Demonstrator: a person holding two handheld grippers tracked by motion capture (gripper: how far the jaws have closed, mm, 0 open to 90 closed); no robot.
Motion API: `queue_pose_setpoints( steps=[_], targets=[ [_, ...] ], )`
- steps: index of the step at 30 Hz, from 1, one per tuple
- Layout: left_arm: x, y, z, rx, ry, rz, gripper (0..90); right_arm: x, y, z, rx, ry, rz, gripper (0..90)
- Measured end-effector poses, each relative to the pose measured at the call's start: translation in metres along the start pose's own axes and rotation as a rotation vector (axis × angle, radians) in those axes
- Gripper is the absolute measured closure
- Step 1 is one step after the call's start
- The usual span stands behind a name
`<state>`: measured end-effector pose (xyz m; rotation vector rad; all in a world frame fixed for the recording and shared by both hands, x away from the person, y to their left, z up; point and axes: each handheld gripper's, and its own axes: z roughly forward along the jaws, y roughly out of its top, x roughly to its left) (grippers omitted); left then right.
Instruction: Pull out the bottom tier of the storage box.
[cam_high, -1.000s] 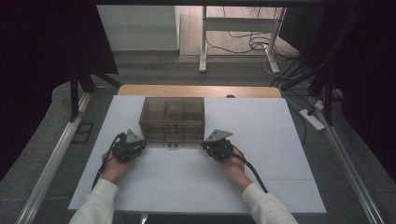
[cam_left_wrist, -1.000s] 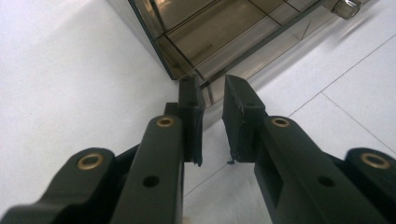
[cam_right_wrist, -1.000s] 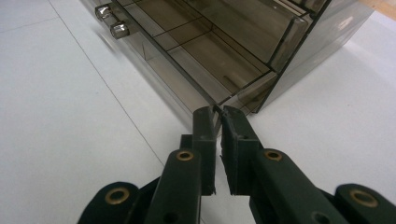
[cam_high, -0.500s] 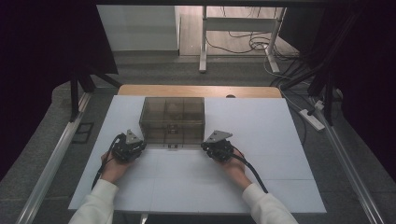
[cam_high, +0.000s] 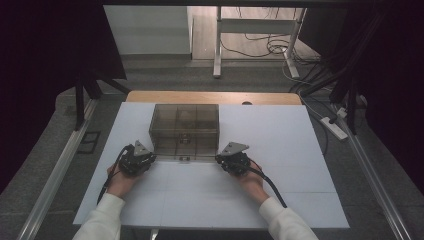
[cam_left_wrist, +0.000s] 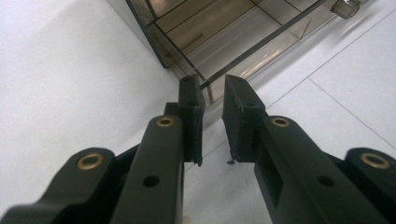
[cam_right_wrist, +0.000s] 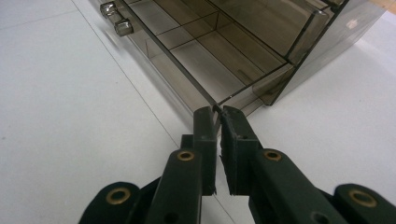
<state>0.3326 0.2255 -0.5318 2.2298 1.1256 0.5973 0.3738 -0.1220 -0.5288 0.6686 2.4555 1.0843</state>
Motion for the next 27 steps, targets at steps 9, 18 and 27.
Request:
queue_pose_setpoints(
  steps=[9, 18, 27],
  targets=[
    [-0.001, -0.0021, -0.0009, -0.007, -0.004, 0.0, 76.9, 0.0001, -0.0007, -0.0013, 0.005, 0.004, -0.002, 83.7],
    [-0.0017, -0.0031, -0.002, -0.006, -0.007, 0.0, 76.9, 0.0018, -0.0013, -0.0022, 0.004, 0.009, -0.006, 83.7],
    [-0.0034, -0.0049, -0.0039, -0.006, -0.012, 0.003, 77.2, 0.0028, -0.0023, -0.0038, 0.007, 0.01, -0.009, 83.7]
  ],
)
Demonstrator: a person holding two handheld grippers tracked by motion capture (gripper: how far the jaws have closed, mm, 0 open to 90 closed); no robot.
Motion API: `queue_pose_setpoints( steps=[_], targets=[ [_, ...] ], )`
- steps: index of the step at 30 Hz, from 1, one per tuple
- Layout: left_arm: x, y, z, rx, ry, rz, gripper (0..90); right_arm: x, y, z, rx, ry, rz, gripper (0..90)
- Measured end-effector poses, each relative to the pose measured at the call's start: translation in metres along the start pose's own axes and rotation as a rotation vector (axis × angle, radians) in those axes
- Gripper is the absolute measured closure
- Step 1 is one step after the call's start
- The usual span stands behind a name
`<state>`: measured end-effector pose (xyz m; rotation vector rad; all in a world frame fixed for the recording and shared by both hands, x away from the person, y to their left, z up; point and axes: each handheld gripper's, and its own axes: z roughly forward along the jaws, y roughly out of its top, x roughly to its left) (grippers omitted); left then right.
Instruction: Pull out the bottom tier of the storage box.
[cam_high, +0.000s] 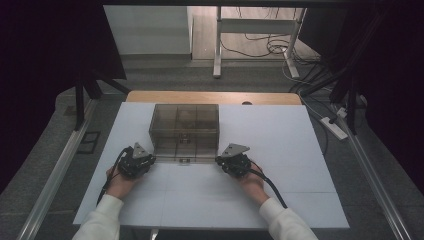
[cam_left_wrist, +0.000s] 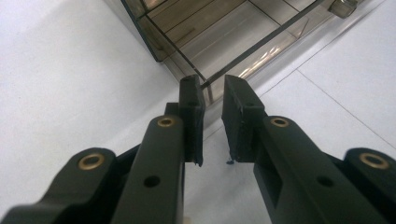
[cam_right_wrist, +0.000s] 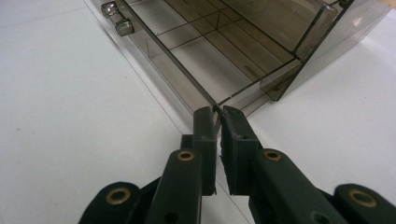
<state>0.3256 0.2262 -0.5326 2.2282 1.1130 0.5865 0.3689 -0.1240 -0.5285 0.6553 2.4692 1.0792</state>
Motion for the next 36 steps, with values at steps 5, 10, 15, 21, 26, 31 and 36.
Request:
queue_pose_setpoints(
  steps=[5, 10, 15, 21, 26, 31, 36],
  targets=[
    [-0.0008, -0.0004, -0.0005, 0.001, -0.001, 0.002, 77.2, 0.0008, -0.0005, -0.0005, -0.002, 0.002, 0.0, 83.7],
    [-0.0014, -0.001, -0.0012, 0.002, -0.001, 0.002, 77.2, 0.0013, -0.0007, -0.0011, 0.001, 0.005, -0.001, 83.7],
    [-0.0018, -0.0019, -0.002, 0.002, -0.005, 0.004, 77.4, 0.0013, -0.0009, -0.0014, 0.0, 0.007, -0.002, 83.7],
    [-0.0025, -0.0027, -0.0028, 0.002, -0.006, 0.004, 77.5, 0.0018, -0.0011, -0.002, 0.002, 0.009, -0.001, 83.7],
    [-0.0034, -0.0034, -0.0037, 0.003, -0.008, 0.006, 77.6, 0.002, -0.0012, -0.0026, 0.006, 0.011, -0.001, 83.7],
    [-0.0038, -0.0035, -0.0041, 0.005, -0.008, 0.005, 77.6, 0.0026, -0.0014, -0.0029, 0.005, 0.01, -0.001, 83.7],
    [-0.004, -0.004, -0.0048, 0.007, -0.009, 0.007, 77.6, 0.0031, -0.0015, -0.0034, 0.005, 0.013, -0.003, 83.7]
  ],
)
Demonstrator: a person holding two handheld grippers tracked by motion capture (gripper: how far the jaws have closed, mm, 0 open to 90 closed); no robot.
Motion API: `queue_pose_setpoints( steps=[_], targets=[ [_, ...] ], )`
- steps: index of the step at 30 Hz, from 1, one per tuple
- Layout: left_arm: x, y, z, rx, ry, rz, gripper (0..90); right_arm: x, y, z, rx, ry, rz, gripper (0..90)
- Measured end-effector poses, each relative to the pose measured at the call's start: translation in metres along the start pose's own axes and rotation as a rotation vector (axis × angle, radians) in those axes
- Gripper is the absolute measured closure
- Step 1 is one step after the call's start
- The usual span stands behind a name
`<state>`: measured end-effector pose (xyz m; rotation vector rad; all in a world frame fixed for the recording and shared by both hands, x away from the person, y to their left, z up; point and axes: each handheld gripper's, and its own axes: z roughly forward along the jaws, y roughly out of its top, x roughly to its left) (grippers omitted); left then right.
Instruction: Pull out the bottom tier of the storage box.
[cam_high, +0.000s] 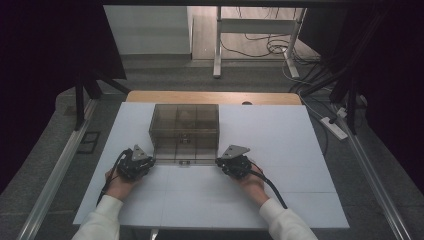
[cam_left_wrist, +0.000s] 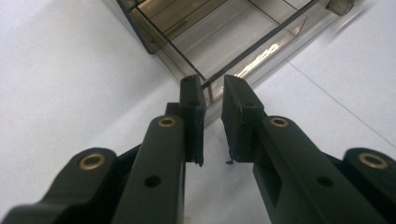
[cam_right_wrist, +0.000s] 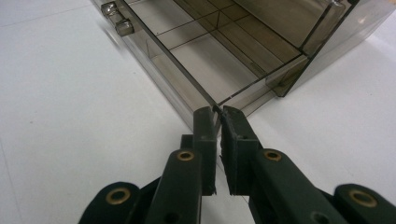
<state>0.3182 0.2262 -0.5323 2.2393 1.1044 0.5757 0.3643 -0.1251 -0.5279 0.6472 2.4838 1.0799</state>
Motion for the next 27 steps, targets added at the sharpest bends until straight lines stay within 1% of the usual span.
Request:
queue_pose_setpoints(
  steps=[12, 20, 27],
  targets=[
    [-0.0009, -0.0007, -0.0013, 0.004, -0.002, -0.005, 77.6, 0.0016, -0.001, -0.0011, -0.004, 0.004, 0.004, 83.7],
    [-0.0028, -0.0025, -0.0036, 0.005, -0.005, -0.001, 77.8, 0.0032, -0.0013, -0.0025, 0.0, 0.008, 0.002, 83.7],
    [-0.0032, -0.0056, -0.0051, -0.006, -0.016, -0.008, 78.2, 0.0043, -0.002, -0.0036, 0.0, 0.012, -0.001, 83.7]
  ],
)
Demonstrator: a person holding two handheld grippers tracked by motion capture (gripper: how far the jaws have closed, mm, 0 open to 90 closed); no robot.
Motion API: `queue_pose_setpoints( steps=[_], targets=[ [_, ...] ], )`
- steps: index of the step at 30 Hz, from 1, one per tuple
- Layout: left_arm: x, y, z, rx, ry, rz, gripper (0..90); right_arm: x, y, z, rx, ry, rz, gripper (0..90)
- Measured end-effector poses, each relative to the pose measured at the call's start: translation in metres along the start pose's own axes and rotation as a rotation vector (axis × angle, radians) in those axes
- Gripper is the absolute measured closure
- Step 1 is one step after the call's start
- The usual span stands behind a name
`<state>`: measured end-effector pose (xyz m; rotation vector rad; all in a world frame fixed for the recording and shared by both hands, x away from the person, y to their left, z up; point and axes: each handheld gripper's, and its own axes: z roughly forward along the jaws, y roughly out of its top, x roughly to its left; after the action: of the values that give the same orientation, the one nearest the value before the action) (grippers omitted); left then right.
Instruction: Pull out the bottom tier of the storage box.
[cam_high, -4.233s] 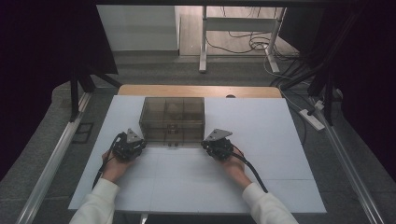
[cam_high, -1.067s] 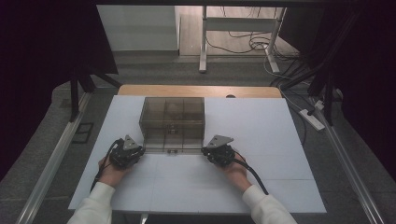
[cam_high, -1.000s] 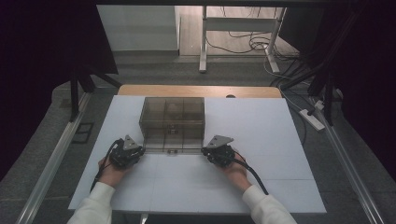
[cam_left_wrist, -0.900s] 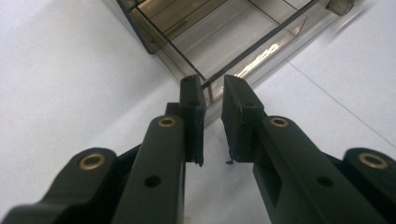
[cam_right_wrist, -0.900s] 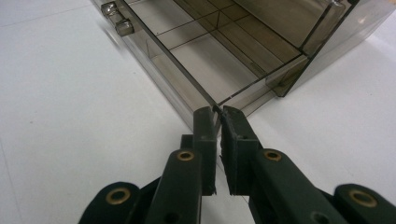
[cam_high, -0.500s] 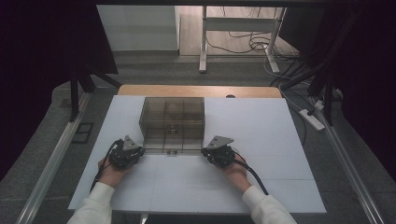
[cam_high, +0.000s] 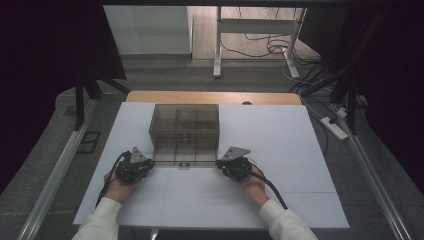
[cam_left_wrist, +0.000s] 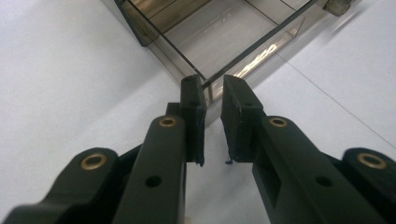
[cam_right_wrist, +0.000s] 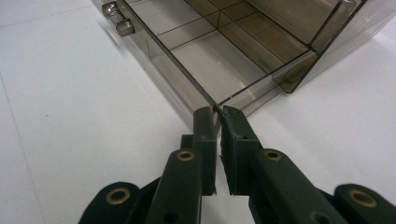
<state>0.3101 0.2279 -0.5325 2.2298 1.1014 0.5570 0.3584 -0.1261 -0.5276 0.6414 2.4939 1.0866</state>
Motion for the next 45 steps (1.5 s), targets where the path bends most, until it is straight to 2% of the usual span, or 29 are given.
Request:
queue_pose_setpoints(
  steps=[45],
  targets=[
    [-0.0022, -0.0039, -0.0048, -0.001, -0.014, -0.002, 78.0, 0.0052, -0.0023, -0.0038, 0.002, 0.016, -0.006, 83.6]
  ],
)
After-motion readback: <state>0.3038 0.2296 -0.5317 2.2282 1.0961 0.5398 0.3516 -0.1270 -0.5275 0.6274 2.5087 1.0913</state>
